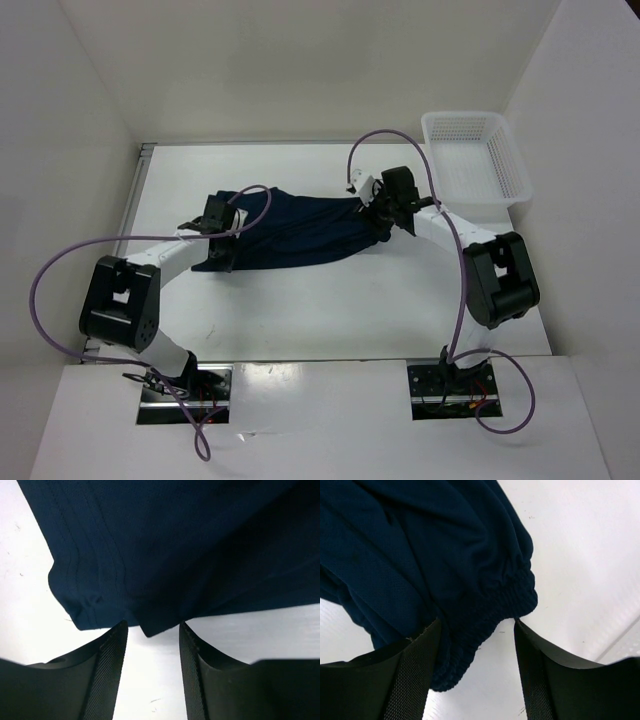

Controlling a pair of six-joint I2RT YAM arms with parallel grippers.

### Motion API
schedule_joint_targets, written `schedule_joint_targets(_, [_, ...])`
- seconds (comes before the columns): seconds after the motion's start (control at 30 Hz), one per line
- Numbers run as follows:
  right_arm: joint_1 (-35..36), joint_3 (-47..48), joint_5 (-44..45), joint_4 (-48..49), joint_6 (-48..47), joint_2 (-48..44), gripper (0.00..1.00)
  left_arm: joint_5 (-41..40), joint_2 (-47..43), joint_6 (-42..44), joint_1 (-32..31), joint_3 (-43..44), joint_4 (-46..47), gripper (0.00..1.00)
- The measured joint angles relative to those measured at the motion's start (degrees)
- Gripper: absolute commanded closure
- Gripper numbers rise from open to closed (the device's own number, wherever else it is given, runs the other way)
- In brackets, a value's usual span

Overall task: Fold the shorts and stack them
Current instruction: Fold the shorts

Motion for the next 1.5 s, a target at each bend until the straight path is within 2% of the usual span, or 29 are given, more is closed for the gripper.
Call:
schedule_joint_targets(0.13, [0.0,-0.7,-0.4,-0.3,-0.9,-1.1,0.34,-0.5,1.6,-0.2,0.0,0.0,1.6,0.6])
schedule_joint_targets(0.3, [0.0,-1.5,-0.6,-0.5,-2.6,-2.0,0.33,-0.8,3.6,-0.2,0.0,0.1,2.1,0.87])
schedule_joint_targets(0.33, [0.0,-1.7,-0.6,-0.7,-3.2,-2.1,0.34,-0.9,3.8,0.0,0.0,0.3,2.1,0.98])
schedule_joint_targets(0.37, [0.0,-1.7,-0.6,-1.2,-4.0,-2.2,0.36,-1.0,4.0,0.0,-0.1,0.4,2.1,1.0])
schedule_joint_targets(0.53, [0.0,-0.9,-2.1,-5.4,-7.6,-2.7,0.36,-1.5,5.0,0.0,-0.1,2.4,0.1,1.0])
schedule_joint_targets(0.67, [0.0,2.0,-3.8,-10.1,-11.4,-2.8,0.36,-1.6,5.7,0.0,-0.1,7.7,-4.0,1.0])
schedule_joint_targets(0.83, [0.2,4.5,-6.0,-16.3,-15.1,-3.3,0.28,-2.2,5.4,0.0,-0.2,12.1,-5.7,1.0])
schedule_joint_targets(0.93, [0.4,4.4,-6.7,-19.1,-16.2,-4.1,0.25,-2.9,5.2,0.0,-0.2,12.8,-6.3,1.0])
schedule_joint_targets(1.1, [0.5,0.4,-6.1,-19.2,-16.9,-6.7,0.25,-4.6,5.2,0.0,0.1,12.9,-6.0,1.0])
schedule_joint_targets(1.13, [0.5,-0.7,-5.9,-18.7,-16.9,-6.9,0.29,-5.0,5.2,0.0,0.3,13.0,-5.9,1.0])
schedule_joint_targets(1.3, [0.5,-4.8,-3.0,-15.3,-16.7,-7.0,0.36,-6.7,5.2,0.0,0.9,14.3,-5.3,1.0])
schedule_joint_targets(1.4, [0.5,-5.4,-1.7,-11.7,-16.6,-6.5,0.45,-7.4,5.2,0.0,1.0,14.8,-4.9,1.0])
schedule_joint_targets(1.5, [0.5,-5.4,-0.5,-7.5,-16.2,-5.3,0.72,-7.7,5.2,0.0,1.0,14.8,-4.7,1.0])
